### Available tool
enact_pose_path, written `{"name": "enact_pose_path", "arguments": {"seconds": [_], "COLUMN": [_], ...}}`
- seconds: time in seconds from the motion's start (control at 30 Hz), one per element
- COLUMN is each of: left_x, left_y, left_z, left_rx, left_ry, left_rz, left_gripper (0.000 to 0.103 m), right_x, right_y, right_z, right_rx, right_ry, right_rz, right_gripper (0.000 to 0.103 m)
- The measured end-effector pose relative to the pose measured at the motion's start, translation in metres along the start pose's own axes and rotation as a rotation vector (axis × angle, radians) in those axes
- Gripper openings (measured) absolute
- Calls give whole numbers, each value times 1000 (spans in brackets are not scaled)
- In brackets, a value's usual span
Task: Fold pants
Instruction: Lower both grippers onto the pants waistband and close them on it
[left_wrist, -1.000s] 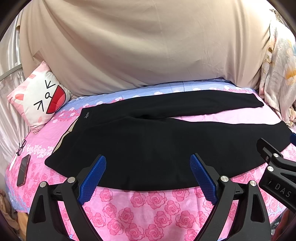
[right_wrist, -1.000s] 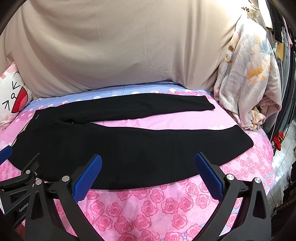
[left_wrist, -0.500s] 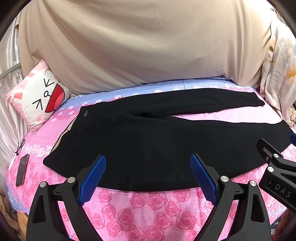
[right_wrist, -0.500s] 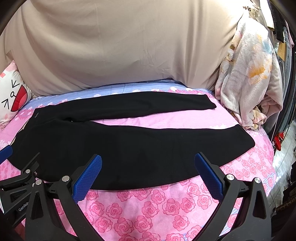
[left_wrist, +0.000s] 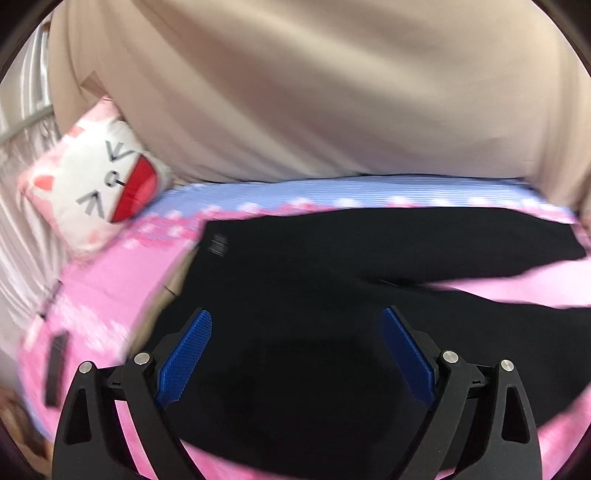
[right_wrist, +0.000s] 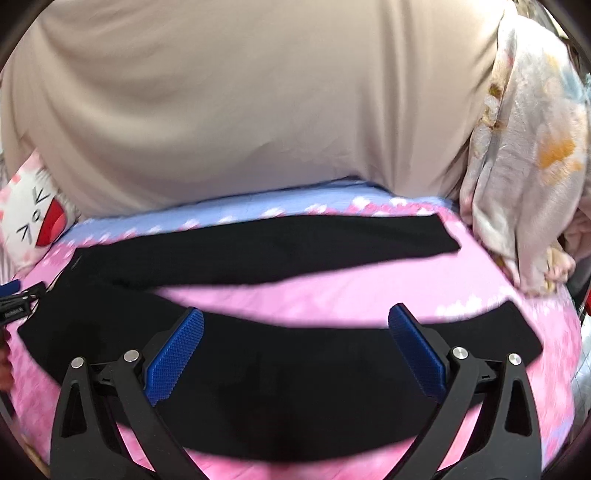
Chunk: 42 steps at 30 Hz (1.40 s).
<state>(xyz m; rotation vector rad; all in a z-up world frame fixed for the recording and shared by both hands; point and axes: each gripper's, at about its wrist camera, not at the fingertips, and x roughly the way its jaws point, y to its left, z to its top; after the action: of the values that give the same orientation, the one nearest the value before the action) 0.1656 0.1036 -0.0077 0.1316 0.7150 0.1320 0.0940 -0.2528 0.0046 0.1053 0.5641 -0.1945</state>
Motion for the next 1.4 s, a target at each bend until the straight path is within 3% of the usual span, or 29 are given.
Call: {"name": "enact_pose_path", "arguments": {"seconds": [0.1,0.23,0.37,0.5,0.63,0.77,0.93,1.0,1.1,1.23,1.3,1.33,1.37,1.4], "left_x": [56,130,189,240,273,283,288,284,281,291,294,293,292,290], "left_y": [29,77,114,136,145,150,159,164,172,168,157,152,149,146], "left_z": [30,62,83,92,90,90,93,95,96,96,95,95,95,96], "left_rx": [11,-49,-130,-145,-160,-196,-206,-205,-212,-202,-182,-179,-182,-190], "left_ry": [54,154,213,283,334,315,305,294,299,335,342,331,331,335], "left_rz": [83,186,188,250,229,219,208,205,170,125,89,55,17,-12], "left_gripper": [93,93,93,93,93,96,98,98,98,96,87,68,40,35], "right_x": [42,108,175,234,268,294,301,301,298,297,293,290,288,287], "right_y": [-61,-137,-186,-217,-235,-244,-240,-235,-225,-220,-219,-219,-213,-222], "right_z": [33,71,91,98,101,99,95,93,92,92,92,91,93,95], "right_rx": [37,58,82,84,77,81,59,38,25,35,44,56,63,73], "right_ry": [46,105,187,265,301,351,316,305,287,292,292,289,291,292], "right_rz": [-40,-110,-126,-157,-185,-158,-115,-100,-65,-67,-64,-55,-50,-36], "right_gripper": [98,98,98,98,98,98,98,93,67,61,57,51,42,37]}}
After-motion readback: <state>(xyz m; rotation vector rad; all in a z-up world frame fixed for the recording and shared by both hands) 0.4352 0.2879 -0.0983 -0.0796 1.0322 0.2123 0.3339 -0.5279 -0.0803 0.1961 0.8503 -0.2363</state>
